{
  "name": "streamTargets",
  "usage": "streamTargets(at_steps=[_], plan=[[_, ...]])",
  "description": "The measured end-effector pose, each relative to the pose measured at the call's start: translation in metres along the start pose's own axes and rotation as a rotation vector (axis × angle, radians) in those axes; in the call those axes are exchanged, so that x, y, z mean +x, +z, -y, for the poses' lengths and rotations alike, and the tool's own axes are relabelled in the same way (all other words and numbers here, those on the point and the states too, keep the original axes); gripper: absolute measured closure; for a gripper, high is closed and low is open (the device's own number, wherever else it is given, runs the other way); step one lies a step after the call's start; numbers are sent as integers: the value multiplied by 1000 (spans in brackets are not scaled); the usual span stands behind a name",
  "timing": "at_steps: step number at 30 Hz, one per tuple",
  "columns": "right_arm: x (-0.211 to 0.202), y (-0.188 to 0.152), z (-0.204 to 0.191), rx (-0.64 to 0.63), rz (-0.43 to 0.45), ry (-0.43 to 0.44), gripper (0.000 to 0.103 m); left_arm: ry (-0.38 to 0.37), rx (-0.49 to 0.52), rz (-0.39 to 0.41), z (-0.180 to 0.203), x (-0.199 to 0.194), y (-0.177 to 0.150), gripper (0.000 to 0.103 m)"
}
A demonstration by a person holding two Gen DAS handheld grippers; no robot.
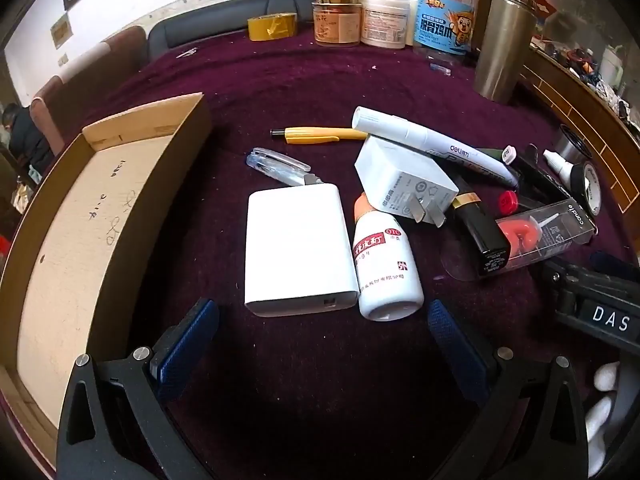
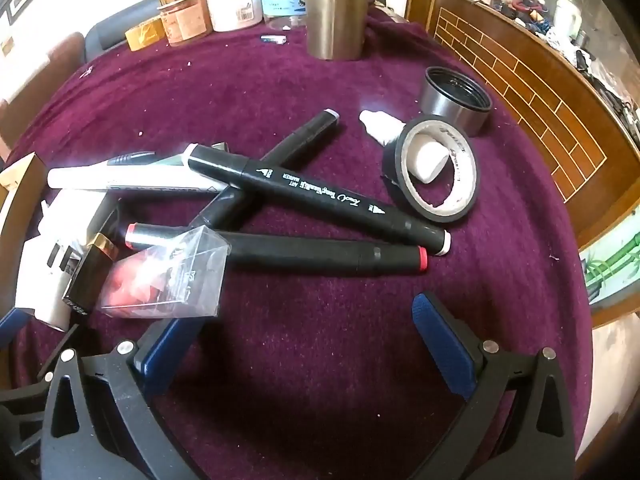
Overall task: Organize rigid objects
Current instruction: 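Lower the left gripper onto the white rectangular block and close it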
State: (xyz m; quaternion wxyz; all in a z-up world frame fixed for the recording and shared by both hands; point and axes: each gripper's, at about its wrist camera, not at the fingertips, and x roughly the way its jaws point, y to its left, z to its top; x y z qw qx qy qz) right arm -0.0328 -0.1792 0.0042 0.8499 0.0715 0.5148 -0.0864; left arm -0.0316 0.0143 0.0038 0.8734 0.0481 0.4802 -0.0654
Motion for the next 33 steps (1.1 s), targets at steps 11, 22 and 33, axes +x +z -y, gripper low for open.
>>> streamTargets(at_steps=[11, 22, 33], plan=[[-72, -13, 5, 15, 234, 3, 6, -10, -10, 1, -4, 1, -1, 1], [-93, -20, 19, 75, 438, 123, 4, -21, -29, -16, 0, -2, 2, 3], [-67, -15, 60, 163, 544, 15, 4, -131, 27, 156, -28, -62, -7, 4]])
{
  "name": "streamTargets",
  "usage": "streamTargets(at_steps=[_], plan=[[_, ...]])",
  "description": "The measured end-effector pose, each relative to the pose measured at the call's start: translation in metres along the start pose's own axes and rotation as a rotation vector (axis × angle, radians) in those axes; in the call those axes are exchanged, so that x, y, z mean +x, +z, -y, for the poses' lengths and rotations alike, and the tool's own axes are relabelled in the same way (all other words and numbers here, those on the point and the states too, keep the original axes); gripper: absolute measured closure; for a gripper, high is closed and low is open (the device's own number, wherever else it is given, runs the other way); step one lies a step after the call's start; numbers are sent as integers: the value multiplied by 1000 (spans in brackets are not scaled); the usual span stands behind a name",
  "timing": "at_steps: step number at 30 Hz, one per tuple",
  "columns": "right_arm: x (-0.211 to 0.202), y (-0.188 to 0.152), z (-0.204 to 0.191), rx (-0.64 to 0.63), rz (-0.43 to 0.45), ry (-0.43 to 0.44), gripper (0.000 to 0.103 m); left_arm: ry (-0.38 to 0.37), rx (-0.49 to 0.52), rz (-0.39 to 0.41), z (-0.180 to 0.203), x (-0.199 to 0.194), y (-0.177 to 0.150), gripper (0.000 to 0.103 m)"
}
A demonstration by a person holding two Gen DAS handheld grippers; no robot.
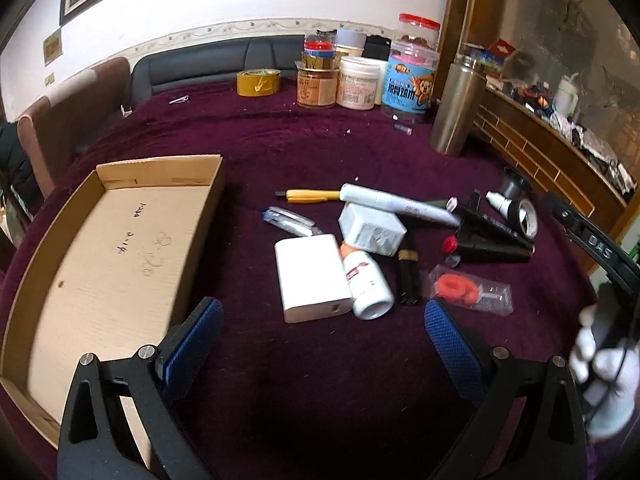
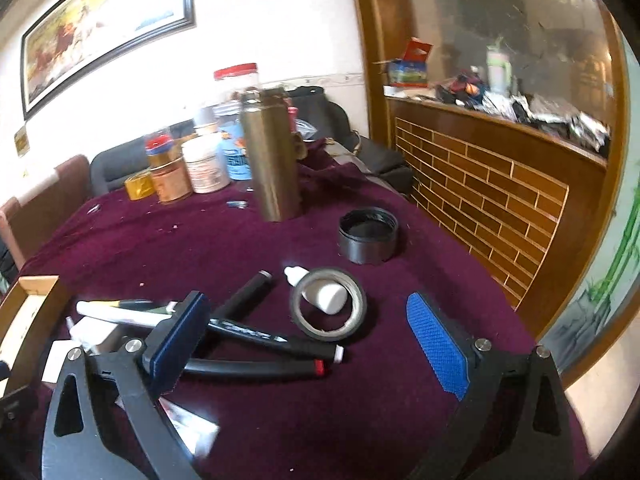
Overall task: Organize rigid objects
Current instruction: 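Lower the left gripper onto the white rectangular block and close it, then lift the white block with the left gripper while the right gripper grasps the orange-capped glue bottle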
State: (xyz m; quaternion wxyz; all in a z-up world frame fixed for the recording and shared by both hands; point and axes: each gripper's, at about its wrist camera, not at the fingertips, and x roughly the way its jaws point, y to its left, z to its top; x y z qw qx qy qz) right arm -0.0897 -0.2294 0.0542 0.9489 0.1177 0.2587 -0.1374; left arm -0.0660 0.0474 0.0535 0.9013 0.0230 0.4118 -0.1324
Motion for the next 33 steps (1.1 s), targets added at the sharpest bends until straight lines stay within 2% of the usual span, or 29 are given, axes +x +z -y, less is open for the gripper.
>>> streamTargets(at_steps=[2, 4, 7, 9, 12, 13, 14, 16, 21, 28, 30, 31, 33], plan=[[1, 0, 6, 30, -14, 17, 4, 29, 12, -31, -3, 5, 0, 4], [-4, 1, 10, 47, 15, 17, 4, 30, -5, -41, -7, 13, 4, 4], [1, -1, 9, 36, -29, 33, 4, 35, -37, -67, -12, 29, 11, 5], [2, -1, 5, 22, -34, 36, 4, 37, -57, -94, -15, 44, 16, 9], [2, -1, 0, -4, -42, 38, 4, -25, -105, -119, -23, 61, 26, 32], [1, -1, -1, -9, -41, 39, 4, -15, -93, -129, -22, 64, 28, 53], [1, -1, -1, -10, -43, 40, 4, -58, -92, -163, -22, 68, 29, 61], [2, -1, 0, -6, -50, 44, 4, -63, -88, -170, -20, 66, 26, 61], [5, 0, 0, 1, -65, 43, 4, -20, -42, -180, -12, 68, 24, 60], [6, 0, 0, 1, -77, 38, 4, 80, 45, -158, 4, 78, 24, 53], [8, 0, -1, 0, -83, 37, 4, 75, 38, -155, 3, 76, 22, 54], [8, -1, -1, 1, -85, 36, 4, 70, 39, -157, 2, 75, 21, 61], [9, -1, -1, 2, -90, 35, 4, 16, 5, -167, -3, 68, 20, 63]])
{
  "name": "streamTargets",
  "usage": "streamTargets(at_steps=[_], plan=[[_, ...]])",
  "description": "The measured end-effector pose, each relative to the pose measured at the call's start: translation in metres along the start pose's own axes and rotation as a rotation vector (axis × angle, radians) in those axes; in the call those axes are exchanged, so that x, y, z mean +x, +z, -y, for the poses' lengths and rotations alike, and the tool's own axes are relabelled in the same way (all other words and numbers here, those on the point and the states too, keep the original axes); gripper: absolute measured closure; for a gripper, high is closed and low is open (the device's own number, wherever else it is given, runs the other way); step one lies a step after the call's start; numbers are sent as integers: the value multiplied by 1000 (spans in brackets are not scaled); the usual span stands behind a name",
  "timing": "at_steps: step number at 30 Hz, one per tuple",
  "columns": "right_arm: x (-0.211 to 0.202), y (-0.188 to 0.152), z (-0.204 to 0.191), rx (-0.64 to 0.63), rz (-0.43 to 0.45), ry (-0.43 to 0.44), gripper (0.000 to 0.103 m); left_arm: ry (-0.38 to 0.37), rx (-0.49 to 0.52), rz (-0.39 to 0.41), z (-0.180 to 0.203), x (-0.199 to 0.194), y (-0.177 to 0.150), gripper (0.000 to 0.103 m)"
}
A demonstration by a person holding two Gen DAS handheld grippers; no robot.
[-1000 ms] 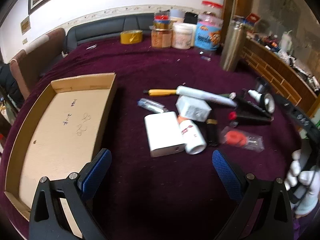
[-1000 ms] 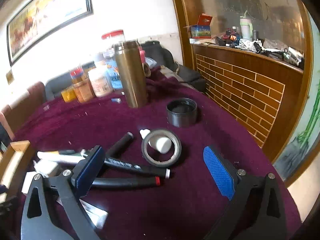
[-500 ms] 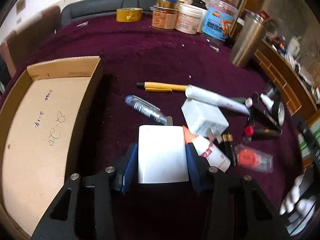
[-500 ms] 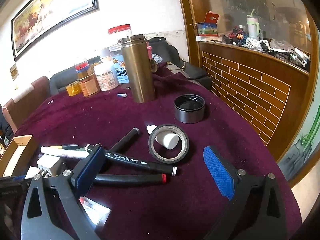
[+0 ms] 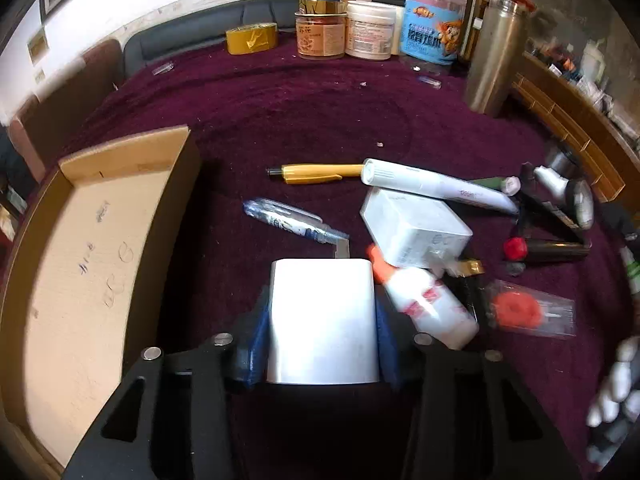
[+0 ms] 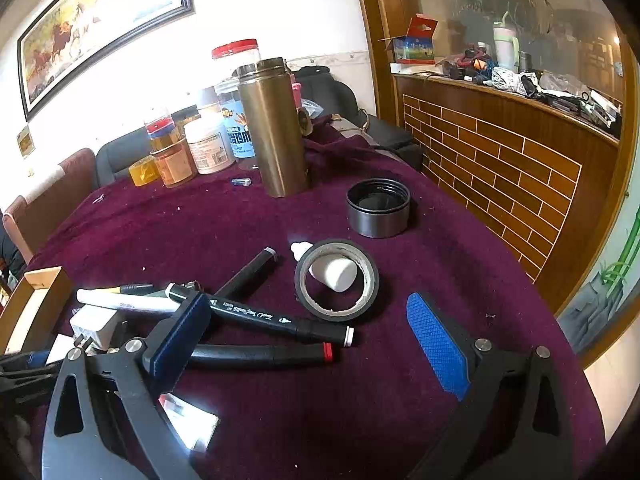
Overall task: Organize rigid objects
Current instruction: 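Lift the white block with the left gripper while the right gripper grasps the orange-capped glue bottle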
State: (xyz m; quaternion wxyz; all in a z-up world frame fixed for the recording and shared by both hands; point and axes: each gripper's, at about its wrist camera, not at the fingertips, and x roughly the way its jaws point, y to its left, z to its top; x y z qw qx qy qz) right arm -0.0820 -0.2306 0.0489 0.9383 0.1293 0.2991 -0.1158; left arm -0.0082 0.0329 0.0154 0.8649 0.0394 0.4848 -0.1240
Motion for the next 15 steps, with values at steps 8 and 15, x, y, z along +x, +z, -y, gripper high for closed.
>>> streamTargets(at_steps=[8, 15], plan=[[5, 0, 2, 10, -29, -16, 4, -179, -114, 63, -18, -52, -25, 63], [8, 4, -2, -11, -95, -45, 4, -221, -158, 151, -43, -98, -47, 63]])
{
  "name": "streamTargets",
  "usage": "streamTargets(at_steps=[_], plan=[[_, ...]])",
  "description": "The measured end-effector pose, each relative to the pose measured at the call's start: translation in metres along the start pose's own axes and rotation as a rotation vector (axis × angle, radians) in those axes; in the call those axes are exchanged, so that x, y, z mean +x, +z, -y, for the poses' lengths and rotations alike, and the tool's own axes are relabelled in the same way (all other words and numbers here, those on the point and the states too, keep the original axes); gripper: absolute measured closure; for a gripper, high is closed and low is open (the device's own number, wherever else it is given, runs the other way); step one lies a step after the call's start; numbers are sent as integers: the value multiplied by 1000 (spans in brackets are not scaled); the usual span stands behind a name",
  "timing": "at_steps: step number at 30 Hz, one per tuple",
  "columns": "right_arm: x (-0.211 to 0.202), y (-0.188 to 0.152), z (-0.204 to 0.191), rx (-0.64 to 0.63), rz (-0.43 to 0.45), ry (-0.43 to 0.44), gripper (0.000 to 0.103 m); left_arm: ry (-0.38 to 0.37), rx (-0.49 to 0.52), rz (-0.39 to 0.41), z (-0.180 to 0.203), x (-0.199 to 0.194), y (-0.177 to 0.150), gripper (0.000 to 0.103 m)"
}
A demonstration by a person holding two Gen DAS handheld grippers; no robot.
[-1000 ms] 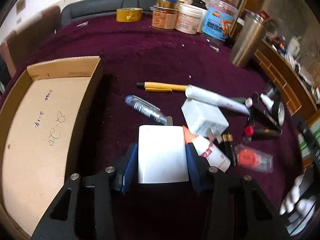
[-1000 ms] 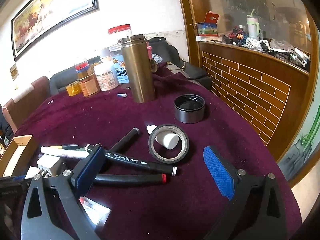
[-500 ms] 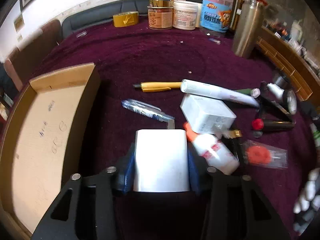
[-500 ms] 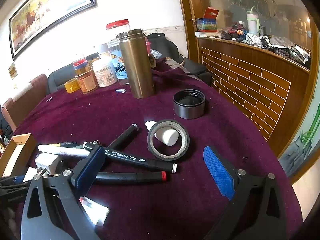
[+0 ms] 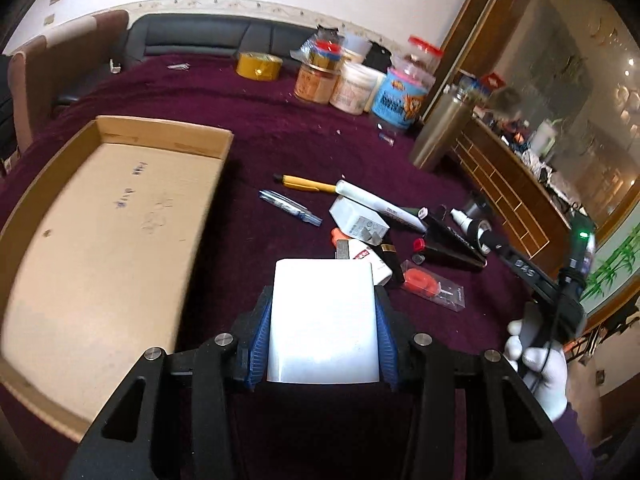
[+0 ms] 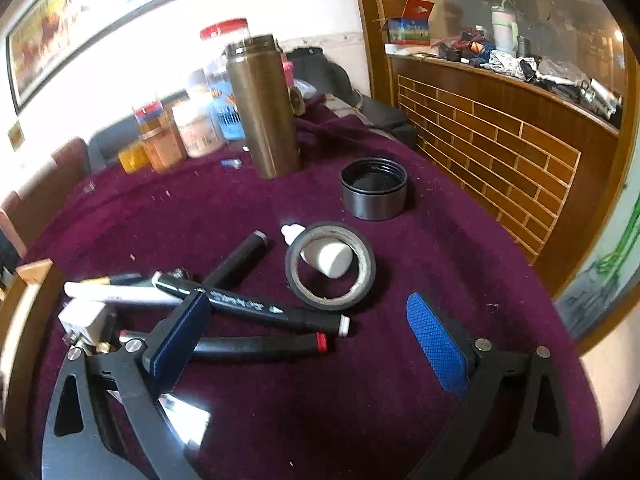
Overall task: Organize rigid objects
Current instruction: 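Lift the white block with the left gripper while the right gripper grasps the orange-capped glue bottle, then carry both items over the cardboard tray and open the left gripper to drop the block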
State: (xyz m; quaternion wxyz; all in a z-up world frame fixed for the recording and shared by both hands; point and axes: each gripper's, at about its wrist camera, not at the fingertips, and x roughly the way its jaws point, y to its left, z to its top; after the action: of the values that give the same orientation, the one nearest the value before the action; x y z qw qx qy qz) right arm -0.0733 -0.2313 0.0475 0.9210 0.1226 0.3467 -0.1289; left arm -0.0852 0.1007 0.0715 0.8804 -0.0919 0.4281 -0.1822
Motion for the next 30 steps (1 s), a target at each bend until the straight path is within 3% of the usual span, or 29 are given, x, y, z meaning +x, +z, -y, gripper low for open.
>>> streamTargets(at_steps=[5, 7, 9, 10, 13, 14, 19, 21, 25, 30], plan=[[-47, 8, -42, -117, 14, 191, 4, 19, -16, 44, -18, -26, -11, 63], [-49, 5, -78, -225, -63, 337, 4, 6, -39, 54, -25, -30, -14, 63], [-42, -3, -107, -299, -148, 425, 5, -8, -59, 61, -32, -34, -18, 63], [-36, -8, -124, -345, -188, 443, 13, -14, -67, 65, -35, -36, -19, 63], [-21, -23, -160, -458, -243, 418, 43, -16, -77, 80, -41, -44, -24, 63], [-16, -26, -166, -470, -265, 421, 48, -13, -78, 88, -44, -48, -26, 63], [7, -35, -186, -515, -331, 380, 48, 9, -93, 123, -61, -65, -30, 63], [17, -38, -196, -527, -361, 372, 52, 12, -103, 131, -67, -67, -31, 63], [26, -47, -202, -549, -377, 326, 78, 10, -118, 127, -73, -65, -33, 63], [17, -46, -190, -481, -412, 374, 79, 11, -123, 126, -78, -67, -34, 63]])
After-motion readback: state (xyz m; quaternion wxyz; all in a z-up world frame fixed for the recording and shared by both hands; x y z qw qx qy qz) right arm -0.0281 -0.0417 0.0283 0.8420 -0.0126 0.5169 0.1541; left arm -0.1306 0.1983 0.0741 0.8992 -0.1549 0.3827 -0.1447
